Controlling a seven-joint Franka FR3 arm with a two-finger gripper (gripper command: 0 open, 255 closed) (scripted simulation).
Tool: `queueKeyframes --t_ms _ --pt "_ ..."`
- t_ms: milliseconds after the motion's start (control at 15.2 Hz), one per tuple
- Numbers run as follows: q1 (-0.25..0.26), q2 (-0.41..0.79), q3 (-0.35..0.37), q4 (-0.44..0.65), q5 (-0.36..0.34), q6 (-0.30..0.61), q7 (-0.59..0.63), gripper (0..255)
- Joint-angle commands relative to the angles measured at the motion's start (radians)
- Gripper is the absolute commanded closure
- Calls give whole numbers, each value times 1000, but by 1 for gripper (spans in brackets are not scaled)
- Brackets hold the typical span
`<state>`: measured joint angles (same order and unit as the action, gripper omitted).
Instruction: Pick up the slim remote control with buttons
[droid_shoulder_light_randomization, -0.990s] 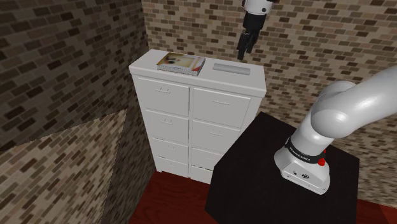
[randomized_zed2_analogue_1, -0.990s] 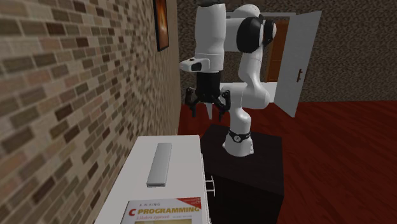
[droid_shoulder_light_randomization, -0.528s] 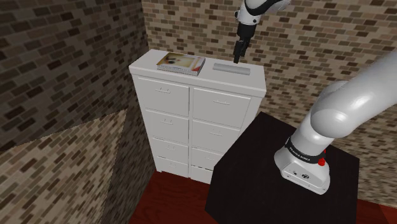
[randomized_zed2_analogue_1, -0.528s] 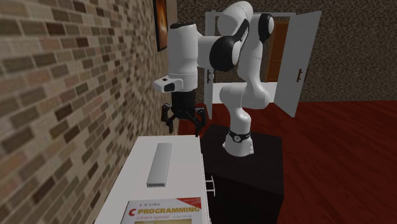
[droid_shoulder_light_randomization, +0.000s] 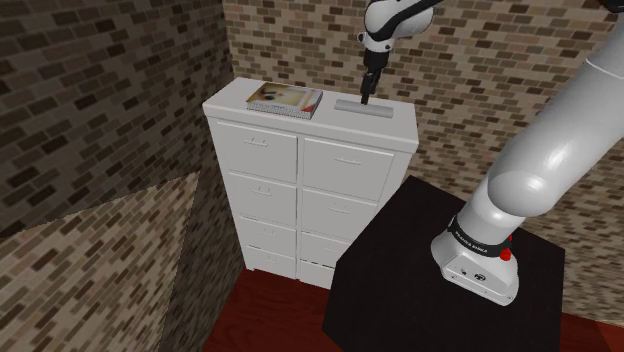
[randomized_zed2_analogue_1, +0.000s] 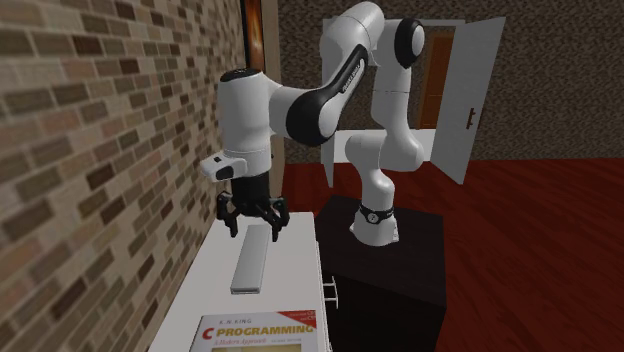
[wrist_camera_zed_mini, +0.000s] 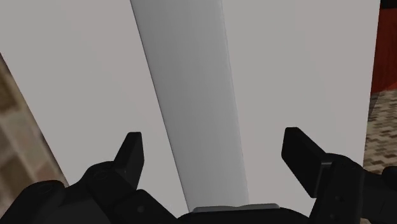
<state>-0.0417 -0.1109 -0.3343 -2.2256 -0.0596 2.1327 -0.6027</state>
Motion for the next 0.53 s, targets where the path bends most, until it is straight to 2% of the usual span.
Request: queueKeyframes --t_ms 0,462 --pt "-2 32 -7 -3 9 34 -20 0" --pt "-2 71 -10 -41 23 109 -30 0"
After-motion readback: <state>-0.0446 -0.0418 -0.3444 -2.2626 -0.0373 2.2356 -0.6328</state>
